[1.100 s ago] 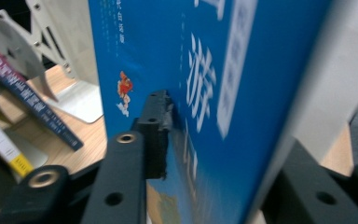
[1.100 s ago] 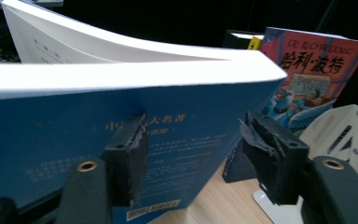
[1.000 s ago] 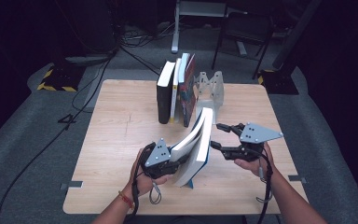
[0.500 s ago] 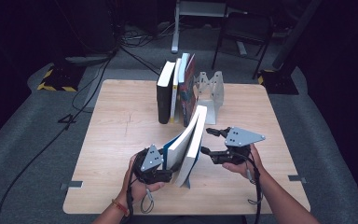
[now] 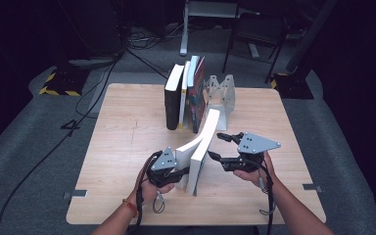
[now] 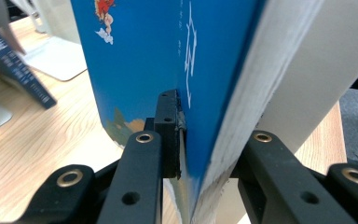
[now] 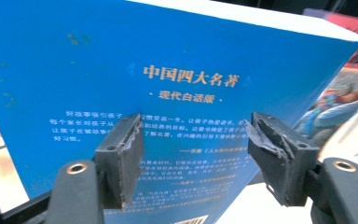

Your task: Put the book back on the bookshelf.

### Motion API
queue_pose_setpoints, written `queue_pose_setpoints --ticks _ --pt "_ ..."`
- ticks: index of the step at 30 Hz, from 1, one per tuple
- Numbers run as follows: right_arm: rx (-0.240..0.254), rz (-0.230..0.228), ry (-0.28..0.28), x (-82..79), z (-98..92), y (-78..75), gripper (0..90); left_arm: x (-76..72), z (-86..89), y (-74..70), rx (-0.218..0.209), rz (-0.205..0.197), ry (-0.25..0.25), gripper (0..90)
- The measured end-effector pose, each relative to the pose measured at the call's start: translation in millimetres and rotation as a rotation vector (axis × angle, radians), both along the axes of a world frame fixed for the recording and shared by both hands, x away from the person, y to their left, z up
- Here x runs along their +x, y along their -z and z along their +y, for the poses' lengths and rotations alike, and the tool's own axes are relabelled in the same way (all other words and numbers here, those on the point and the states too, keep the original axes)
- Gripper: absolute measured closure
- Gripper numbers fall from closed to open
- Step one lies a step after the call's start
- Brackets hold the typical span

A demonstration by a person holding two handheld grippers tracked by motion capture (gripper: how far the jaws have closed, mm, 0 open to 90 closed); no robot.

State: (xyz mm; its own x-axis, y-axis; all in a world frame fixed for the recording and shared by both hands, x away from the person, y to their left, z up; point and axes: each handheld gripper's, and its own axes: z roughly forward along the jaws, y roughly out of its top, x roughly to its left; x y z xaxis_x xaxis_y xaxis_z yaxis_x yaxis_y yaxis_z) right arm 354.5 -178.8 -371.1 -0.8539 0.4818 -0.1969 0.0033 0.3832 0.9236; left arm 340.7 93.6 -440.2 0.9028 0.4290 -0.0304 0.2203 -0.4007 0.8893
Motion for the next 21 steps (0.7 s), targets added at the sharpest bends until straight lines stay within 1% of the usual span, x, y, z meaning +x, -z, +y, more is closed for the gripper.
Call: queue_pose_setpoints --ticks 1,2,3,4,6,8,11,13,14,16,17,18,19,20,21 --pt "0.003 -0.001 0.001 -0.5 -2.0 -1.1 36.7 1.7 -3.3 -0.8 0.008 -0.011 0.003 75.1" --pt "0.011 0.001 0.001 -0.9 -4.2 -2.3 36.7 4.0 -6.8 -1.0 0.009 -0.013 0.013 75.1" --pt "0.014 -0.002 0.005 -1.7 -6.1 -3.7 36.7 5.5 -10.5 -0.7 0.002 -0.006 0.019 75.1" --pt "0.017 -0.009 0.003 -2.9 -8.2 -5.4 36.8 7.4 -14.0 -0.8 0.003 -0.014 0.028 75.1" --pt "0.012 -0.019 0.007 -5.8 -12.2 -8.9 36.8 11.5 -20.4 -0.6 -0.006 -0.012 0.040 75.2" --pt "0.014 -0.020 0.018 -7.3 -16.1 -10.3 36.7 14.8 -26.4 -1.1 -0.006 -0.026 0.045 75.3" --pt "0.019 -0.024 0.049 -7.7 -22.2 -9.2 36.5 17.5 -31.8 -1.0 -0.018 -0.031 0.034 74.7" --pt "0.024 -0.019 0.061 -8.6 -23.8 -8.3 35.4 16.8 -32.0 -2.5 0.004 -0.058 0.028 73.3" --pt "0.021 -0.026 0.064 -9.8 -23.6 -8.0 35.4 16.0 -31.5 -3.1 0.004 -0.049 0.027 71.8" --pt "0.015 -0.041 0.075 -12.3 -22.7 -7.5 36.4 14.4 -29.0 -4.9 0.014 -0.058 0.018 67.3" --pt "0.006 -0.043 0.077 -13.3 -22.7 -7.3 36.4 13.0 -27.5 -5.6 0.029 -0.064 0.017 65.4" --pt "0.007 -0.047 0.078 -14.2 -23.3 -6.6 36.6 11.6 -26.0 -5.6 0.037 -0.067 0.004 61.7" --pt "0.011 -0.041 0.074 -14.9 -24.2 -5.7 36.6 11.0 -23.5 -5.2 0.040 -0.060 -0.004 54.0" --pt "0.006 -0.043 0.075 -15.0 -25.0 -4.8 36.6 9.2 -21.5 -3.7 0.029 -0.037 -0.010 49.9" --pt "0.001 -0.039 0.077 -15.7 -25.2 -4.1 36.5 7.3 -19.3 -2.4 0.038 -0.040 -0.020 48.9"
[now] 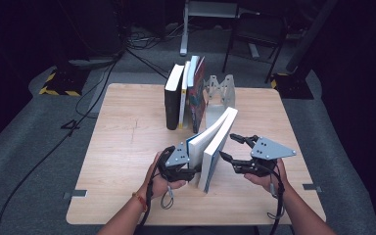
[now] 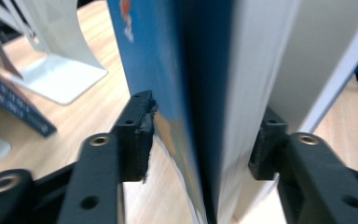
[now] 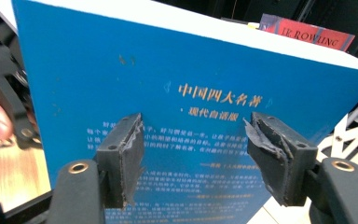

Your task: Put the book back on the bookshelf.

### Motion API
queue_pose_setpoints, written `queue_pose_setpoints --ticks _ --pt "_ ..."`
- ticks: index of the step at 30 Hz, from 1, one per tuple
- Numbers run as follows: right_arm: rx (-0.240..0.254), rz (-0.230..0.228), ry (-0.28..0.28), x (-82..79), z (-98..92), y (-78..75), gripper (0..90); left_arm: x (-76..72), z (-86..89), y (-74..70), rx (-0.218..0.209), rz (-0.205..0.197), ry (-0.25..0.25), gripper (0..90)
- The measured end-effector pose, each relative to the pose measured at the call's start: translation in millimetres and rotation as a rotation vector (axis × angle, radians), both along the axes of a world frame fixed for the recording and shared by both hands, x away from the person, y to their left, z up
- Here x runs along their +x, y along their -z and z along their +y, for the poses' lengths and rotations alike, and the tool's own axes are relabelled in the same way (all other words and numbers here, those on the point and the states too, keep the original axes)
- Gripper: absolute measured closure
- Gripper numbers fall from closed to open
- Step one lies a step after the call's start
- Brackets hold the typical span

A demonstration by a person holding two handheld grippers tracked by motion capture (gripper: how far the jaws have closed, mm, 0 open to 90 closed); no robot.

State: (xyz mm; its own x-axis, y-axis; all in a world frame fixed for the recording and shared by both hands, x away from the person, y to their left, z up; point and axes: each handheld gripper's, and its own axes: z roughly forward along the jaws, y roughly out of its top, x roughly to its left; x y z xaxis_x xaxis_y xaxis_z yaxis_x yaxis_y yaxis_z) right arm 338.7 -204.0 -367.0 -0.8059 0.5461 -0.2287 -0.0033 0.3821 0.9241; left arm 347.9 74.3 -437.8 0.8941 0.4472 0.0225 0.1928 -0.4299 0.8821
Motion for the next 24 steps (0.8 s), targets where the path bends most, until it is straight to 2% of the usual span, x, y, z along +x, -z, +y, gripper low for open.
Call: queue_pose_setpoints --ticks 2,3,4,5,6,8,10,12,15,17,20,21,22,24 --pt "-0.002 -0.005 -0.007 -1.2 -0.5 1.4 36.5 -7.0 3.8 4.0 0.052 -0.009 -0.011 44.0" --pt "-0.004 -0.002 -0.008 -1.9 -0.2 2.3 36.5 -7.0 3.8 4.0 0.052 -0.009 -0.011 43.0" --pt "-0.009 -0.006 -0.011 -2.3 -0.3 3.2 36.5 -10.8 5.6 6.6 0.075 -0.012 -0.011 40.5" --pt "-0.007 -0.002 -0.019 -2.5 -0.2 4.4 36.5 -16.4 9.0 11.8 0.105 0.003 -0.007 38.7" --pt "-0.007 -0.002 -0.019 -2.5 -0.2 4.4 36.5 -16.4 9.0 11.8 0.105 0.003 -0.007 37.8" --pt "-0.028 0.001 -0.016 -2.7 0.9 7.5 36.4 -22.4 11.1 19.6 0.135 0.036 0.025 35.9" --pt "-0.035 0.009 -0.024 -3.1 2.1 11.4 36.3 -26.3 8.6 24.8 0.153 0.067 0.037 28.9" --pt "-0.045 0.011 -0.026 -3.3 3.4 14.7 36.1 -30.4 0.5 28.0 0.177 0.072 0.049 25.1" --pt "-0.069 0.006 -0.025 -1.0 4.1 24.4 35.6 -32.4 -10.9 26.5 0.130 0.073 0.024 21.8" --pt "-0.080 0.025 -0.019 3.0 3.8 30.1 34.6 -33.3 -19.2 24.5 0.095 0.060 -0.002 21.9" --pt "-0.098 0.021 -0.001 7.0 3.6 36.9 33.5 -32.4 -33.3 23.4 0.084 0.049 -0.064 24.2" --pt "-0.097 0.023 0.004 7.7 3.2 38.1 33.6 -32.0 -36.1 23.1 0.069 0.041 -0.084 25.0" --pt "-0.097 0.023 0.004 7.7 3.2 38.1 33.6 -32.0 -36.1 23.1 0.069 0.041 -0.084 25.4" --pt "-0.097 0.030 0.010 10.8 1.7 40.7 33.1 -31.2 -41.0 22.2 0.037 0.019 -0.129 27.2"
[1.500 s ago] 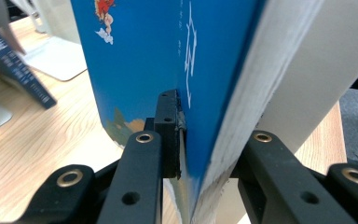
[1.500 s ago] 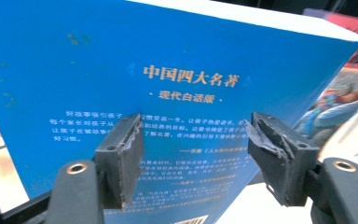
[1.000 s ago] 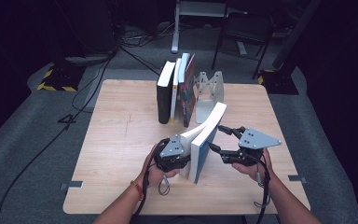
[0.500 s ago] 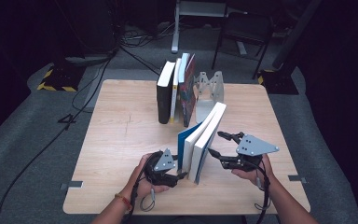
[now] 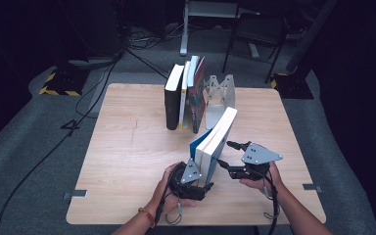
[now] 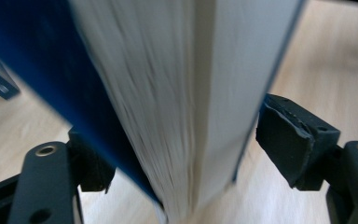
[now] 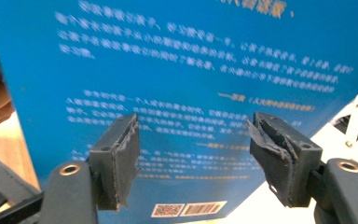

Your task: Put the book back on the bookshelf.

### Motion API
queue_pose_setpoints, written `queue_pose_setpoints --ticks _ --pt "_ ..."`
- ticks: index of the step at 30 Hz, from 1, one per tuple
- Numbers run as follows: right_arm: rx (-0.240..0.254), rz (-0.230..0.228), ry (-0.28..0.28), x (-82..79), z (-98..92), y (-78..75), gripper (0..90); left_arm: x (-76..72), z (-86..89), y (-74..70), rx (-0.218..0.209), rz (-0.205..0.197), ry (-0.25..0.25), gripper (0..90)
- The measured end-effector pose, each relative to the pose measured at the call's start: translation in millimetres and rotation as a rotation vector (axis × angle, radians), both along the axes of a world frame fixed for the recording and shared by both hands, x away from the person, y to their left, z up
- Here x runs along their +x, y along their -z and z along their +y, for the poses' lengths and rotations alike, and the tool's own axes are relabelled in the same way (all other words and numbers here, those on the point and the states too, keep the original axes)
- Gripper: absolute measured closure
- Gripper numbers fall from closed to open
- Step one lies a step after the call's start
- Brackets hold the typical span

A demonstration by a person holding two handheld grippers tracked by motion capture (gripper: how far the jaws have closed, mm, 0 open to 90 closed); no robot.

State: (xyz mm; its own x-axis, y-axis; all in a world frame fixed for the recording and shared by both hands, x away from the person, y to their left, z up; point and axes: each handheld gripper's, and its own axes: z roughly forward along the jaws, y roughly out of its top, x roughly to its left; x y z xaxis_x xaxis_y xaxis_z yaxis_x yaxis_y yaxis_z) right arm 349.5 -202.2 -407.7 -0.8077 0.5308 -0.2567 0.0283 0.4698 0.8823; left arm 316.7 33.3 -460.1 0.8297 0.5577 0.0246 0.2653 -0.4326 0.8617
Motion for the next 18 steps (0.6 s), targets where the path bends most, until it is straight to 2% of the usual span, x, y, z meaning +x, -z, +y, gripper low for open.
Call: queue_pose_setpoints --ticks 3,5,8,11,12,14,16,17,18 --pt "0.002 0.010 0.015 3.3 -2.3 2.4 33.6 -0.9 -2.5 -0.8 -0.047 -0.019 -0.046 30.5" --pt "0.006 0.013 0.028 6.0 -4.6 3.2 33.4 -2.0 -2.7 -1.9 -0.063 -0.047 -0.063 34.4" --pt "0.001 -0.006 0.053 7.8 -8.4 2.3 32.7 -2.6 0.7 -4.5 -0.037 -0.077 -0.049 42.5" --pt "0.004 -0.011 0.061 8.6 -12.8 0.9 32.1 0.0 7.4 -7.0 -0.028 -0.068 -0.044 52.2" --pt "0.000 -0.015 0.068 9.1 -15.3 0.4 32.0 2.4 11.6 -7.9 -0.032 -0.055 -0.043 52.2" --pt "0.002 -0.009 0.067 10.9 -21.2 0.1 31.6 5.3 16.1 -8.9 -0.033 -0.042 -0.030 55.9" --pt "-0.001 -0.004 0.066 12.1 -23.7 0.3 31.1 10.0 26.6 -10.6 -0.027 -0.028 0.016 56.7" --pt "-0.007 -0.002 0.070 13.1 -26.3 1.0 30.9 10.7 30.8 -11.2 -0.018 -0.028 0.035 57.1" --pt "-0.007 0.003 0.071 14.0 -27.8 1.8 30.9 11.4 36.9 -13.2 0.009 -0.035 0.063 57.5"
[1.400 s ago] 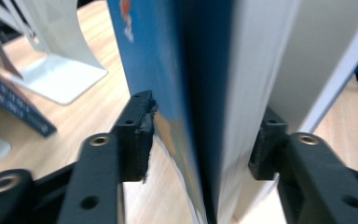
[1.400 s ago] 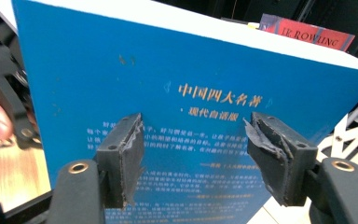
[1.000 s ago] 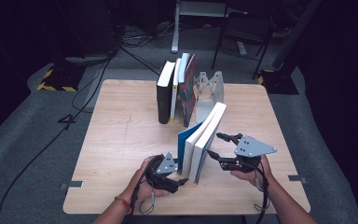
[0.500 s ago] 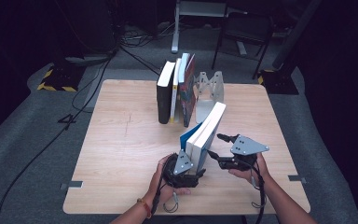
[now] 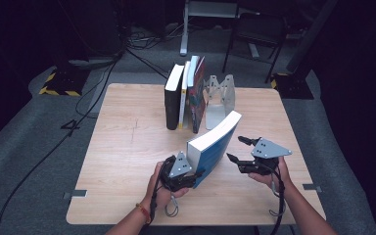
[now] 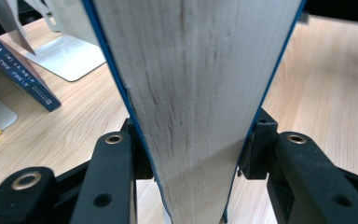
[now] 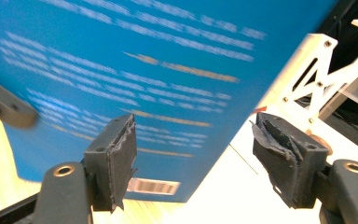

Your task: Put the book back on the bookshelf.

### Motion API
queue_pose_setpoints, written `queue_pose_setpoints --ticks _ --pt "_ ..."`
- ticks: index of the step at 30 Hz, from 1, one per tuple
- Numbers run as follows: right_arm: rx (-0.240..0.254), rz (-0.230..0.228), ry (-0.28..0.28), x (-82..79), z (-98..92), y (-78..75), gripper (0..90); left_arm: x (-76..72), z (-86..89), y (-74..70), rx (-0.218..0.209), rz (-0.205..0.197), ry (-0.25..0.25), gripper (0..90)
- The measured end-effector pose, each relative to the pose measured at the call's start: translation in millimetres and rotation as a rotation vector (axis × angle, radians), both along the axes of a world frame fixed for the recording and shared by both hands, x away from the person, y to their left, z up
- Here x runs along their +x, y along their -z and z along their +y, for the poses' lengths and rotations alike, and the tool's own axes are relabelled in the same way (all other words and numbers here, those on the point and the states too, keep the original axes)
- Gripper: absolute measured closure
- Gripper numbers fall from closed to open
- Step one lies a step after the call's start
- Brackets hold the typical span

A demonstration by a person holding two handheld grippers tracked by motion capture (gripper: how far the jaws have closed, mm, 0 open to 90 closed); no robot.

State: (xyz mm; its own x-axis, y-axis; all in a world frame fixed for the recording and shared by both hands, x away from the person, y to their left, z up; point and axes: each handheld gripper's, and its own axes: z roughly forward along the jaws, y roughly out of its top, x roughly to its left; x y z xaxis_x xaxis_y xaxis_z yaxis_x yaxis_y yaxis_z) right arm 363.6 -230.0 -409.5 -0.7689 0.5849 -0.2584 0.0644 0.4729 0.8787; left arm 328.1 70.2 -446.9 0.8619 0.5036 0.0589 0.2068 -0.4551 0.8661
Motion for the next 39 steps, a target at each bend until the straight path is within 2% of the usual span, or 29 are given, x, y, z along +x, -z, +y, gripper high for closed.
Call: queue_pose_setpoints --ticks 3,5,11,14,18,20,24,29,33,36,39 --pt "-0.009 0.016 0.002 2.8 -2.1 4.2 30.7 3.0 19.7 -2.4 0.015 0.025 0.069 58.1" --pt "-0.012 0.040 -0.015 4.9 -1.1 6.8 29.6 2.4 32.7 -4.0 0.030 0.033 0.110 58.3" --pt "0.025 0.102 -0.109 12.2 9.3 15.2 27.6 -0.5 61.4 -5.1 0.029 0.063 0.170 58.3" --pt "0.035 0.129 -0.159 19.0 20.3 21.3 24.7 -4.5 71.3 -5.5 0.033 0.068 0.180 58.3" --pt "0.041 0.160 -0.225 24.9 32.8 27.0 24.2 -7.0 79.6 -4.4 0.023 0.068 0.172 58.0" --pt "0.054 0.180 -0.261 26.4 40.0 29.9 24.0 -7.1 80.7 -3.9 0.021 0.069 0.173 57.9" --pt "0.051 0.214 -0.320 27.1 52.5 35.1 23.6 -7.7 80.2 -3.7 0.019 0.071 0.173 57.4" --pt "0.060 0.210 -0.356 23.2 56.1 34.3 31.4 -8.3 80.3 -3.4 0.027 0.063 0.162 56.1" --pt "0.001 0.157 -0.357 18.2 55.9 33.1 36.9 -7.0 84.5 -3.4 0.013 0.061 0.114 48.5" --pt "0.010 0.170 -0.379 18.8 49.2 31.6 43.5 -7.3 87.1 -4.8 0.012 0.059 0.103 44.8" --pt "-0.004 0.174 -0.406 16.1 43.9 29.1 48.5 -7.2 91.1 -7.4 -0.016 0.057 0.089 40.3"
